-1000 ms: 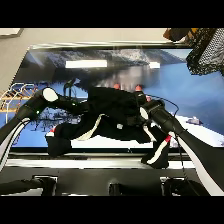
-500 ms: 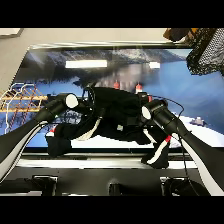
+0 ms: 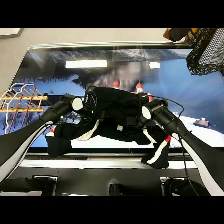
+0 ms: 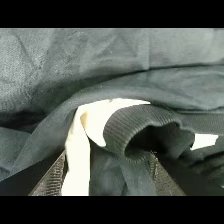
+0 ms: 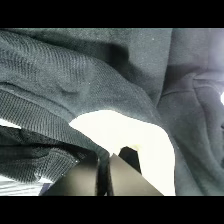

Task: Fold the clothes and pants, and hang the long-sleeved shirts on hangers.

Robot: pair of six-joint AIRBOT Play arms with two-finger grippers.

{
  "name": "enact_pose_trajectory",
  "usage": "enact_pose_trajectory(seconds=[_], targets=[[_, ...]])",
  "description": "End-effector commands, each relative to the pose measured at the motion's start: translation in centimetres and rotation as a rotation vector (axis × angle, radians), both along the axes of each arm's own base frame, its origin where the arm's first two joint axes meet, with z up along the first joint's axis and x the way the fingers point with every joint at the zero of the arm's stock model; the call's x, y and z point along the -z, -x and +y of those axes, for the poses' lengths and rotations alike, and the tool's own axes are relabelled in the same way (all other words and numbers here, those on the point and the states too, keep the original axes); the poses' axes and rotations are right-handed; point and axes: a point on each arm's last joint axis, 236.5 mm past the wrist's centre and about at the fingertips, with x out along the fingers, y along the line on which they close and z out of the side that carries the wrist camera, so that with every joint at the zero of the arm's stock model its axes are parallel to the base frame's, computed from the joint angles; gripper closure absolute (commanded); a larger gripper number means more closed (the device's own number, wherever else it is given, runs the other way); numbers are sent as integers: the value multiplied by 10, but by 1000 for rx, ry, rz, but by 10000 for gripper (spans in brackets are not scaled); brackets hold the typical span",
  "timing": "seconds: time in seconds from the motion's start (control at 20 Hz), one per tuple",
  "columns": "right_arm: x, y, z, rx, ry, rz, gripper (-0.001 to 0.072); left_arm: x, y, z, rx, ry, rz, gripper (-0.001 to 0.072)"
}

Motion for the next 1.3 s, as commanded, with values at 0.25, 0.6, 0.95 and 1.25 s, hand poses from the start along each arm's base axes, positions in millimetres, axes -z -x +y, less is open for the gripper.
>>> enact_pose_trajectory(seconds=[0.25,0.6,0.95,1.25], targets=[[-1,2,4,6,-17,10,655,5,-23,-16,-124,78,-37,479],[-6,4,-2,16,-1,7,661,-12,-27,-13,-114,77,-37,676],[-140,-37,2,64,-64,-221,661,-148,-43,16,54,-31,-163,676],[-311,-48,8,71,-242,-527,661,-316,-38,30,-10,102,-467,676]])
